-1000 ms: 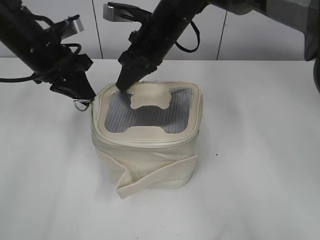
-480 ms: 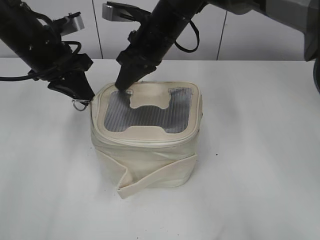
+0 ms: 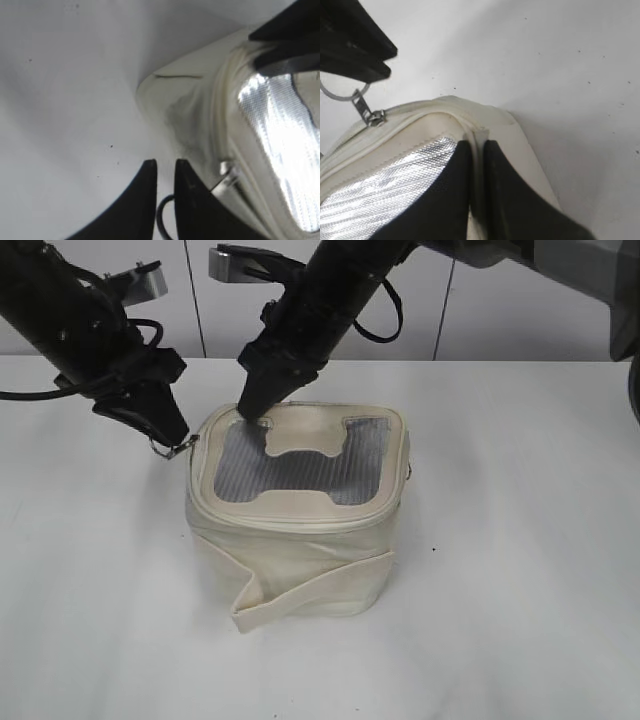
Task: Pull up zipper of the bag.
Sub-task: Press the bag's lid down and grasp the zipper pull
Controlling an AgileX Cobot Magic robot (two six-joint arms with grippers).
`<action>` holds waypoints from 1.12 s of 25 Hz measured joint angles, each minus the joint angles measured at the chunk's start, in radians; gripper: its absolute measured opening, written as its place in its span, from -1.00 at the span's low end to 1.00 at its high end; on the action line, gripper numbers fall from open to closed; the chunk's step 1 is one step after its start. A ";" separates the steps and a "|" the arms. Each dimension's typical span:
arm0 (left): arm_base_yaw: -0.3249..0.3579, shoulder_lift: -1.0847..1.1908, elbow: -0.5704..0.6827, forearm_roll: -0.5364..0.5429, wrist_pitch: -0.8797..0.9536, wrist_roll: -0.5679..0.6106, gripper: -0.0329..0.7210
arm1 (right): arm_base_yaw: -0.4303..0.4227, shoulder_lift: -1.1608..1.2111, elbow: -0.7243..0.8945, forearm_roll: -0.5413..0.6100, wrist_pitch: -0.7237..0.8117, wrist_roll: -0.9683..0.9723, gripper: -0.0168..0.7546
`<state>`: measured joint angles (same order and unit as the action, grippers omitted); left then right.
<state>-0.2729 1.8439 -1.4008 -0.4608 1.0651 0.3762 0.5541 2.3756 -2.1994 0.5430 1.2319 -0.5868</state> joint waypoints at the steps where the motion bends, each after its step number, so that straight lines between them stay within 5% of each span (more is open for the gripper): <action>1: 0.001 -0.003 0.000 0.012 0.001 0.000 -0.64 | -0.003 0.000 0.000 -0.007 0.000 0.000 -0.83; 7: 0.006 -0.011 0.000 0.038 -0.016 0.001 -0.23 | -0.007 -0.001 0.000 -0.017 -0.001 0.002 -0.83; 22: 0.006 -0.015 0.000 0.126 0.061 0.119 -0.16 | -0.007 -0.003 0.000 -0.022 -0.001 0.003 -0.83; 28: 0.006 -0.091 0.001 0.115 0.096 0.205 0.05 | -0.007 -0.003 0.000 -0.024 -0.001 0.003 -0.83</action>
<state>-0.2669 1.7526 -1.3998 -0.3455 1.1615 0.5808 0.5466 2.3723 -2.1994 0.5186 1.2310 -0.5834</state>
